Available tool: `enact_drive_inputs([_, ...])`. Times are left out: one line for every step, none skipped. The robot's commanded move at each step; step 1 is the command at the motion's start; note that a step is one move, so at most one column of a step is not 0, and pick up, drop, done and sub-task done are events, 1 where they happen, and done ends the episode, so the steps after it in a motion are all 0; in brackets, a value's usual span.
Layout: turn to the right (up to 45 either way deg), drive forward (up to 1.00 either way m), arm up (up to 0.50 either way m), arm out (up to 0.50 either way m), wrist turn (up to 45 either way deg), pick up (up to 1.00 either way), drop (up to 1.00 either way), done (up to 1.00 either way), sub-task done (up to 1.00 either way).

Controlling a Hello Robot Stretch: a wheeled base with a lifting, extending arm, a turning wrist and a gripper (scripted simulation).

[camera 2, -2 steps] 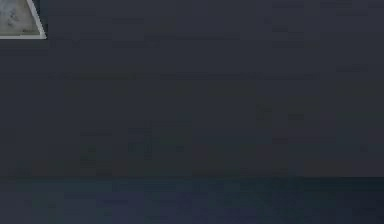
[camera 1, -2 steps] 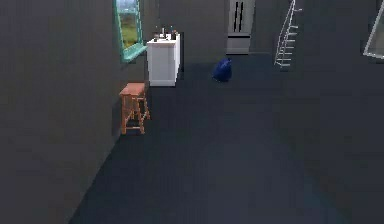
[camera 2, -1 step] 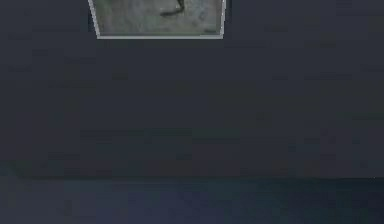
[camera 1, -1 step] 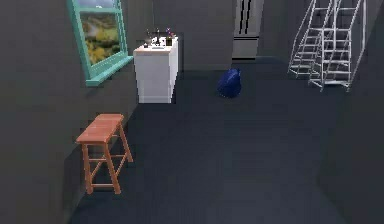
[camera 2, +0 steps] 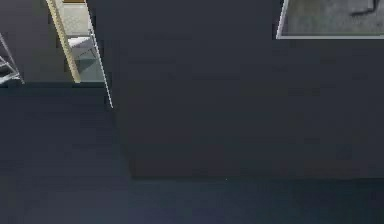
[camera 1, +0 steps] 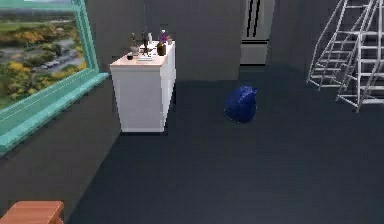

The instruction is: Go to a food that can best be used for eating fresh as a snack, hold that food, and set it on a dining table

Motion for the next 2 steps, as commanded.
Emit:
enact_drive_inputs([0.0,1.0,0.0,0.0,0.0,0.0,0.0,0.0,0.0])
enact_drive_inputs([0.0,1.0,0.0,0.0,0.0,0.0,0.0,0.0,0.0])
